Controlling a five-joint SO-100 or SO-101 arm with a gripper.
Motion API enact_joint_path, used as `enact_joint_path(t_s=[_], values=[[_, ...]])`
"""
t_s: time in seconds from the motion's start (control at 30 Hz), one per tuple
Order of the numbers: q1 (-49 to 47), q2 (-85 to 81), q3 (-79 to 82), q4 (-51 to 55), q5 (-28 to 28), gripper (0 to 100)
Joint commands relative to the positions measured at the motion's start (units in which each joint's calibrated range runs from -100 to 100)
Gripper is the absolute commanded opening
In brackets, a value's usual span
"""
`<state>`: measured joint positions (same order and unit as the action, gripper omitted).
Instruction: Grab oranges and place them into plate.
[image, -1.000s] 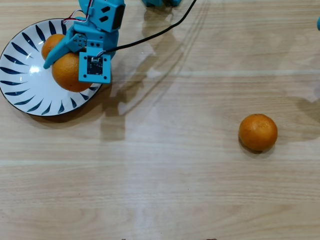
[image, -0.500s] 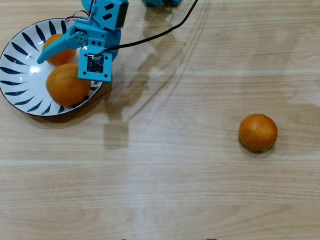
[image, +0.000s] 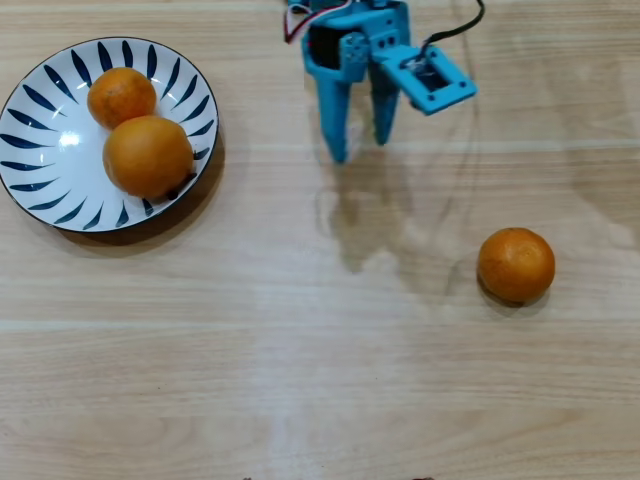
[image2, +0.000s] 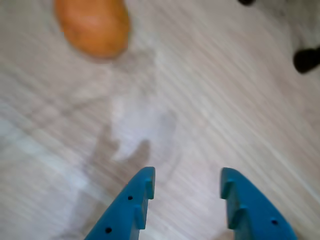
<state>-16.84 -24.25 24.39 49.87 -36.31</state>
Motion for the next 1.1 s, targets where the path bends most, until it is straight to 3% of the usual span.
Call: enact_joint_path(t_s=[0.0, 0.2, 0.37, 0.6, 0.9, 0.97, 1.07], values=[[-8.56, -0.86, -4.16, 0.19, -6.24, 12], [-16.06, 11.57, -14.84, -9.43, -8.49, 12], [-16.06, 23.91, -29.78, -9.86, -8.91, 12], [-13.96, 37.27, -48.7, 5.61, -10.95, 16], [-14.13, 48.42, -57.57, 6.04, -15.76, 16], [-14.69, 48.76, -57.66, 5.95, -17.59, 19], [-15.74, 48.76, -57.66, 6.04, -20.15, 32]])
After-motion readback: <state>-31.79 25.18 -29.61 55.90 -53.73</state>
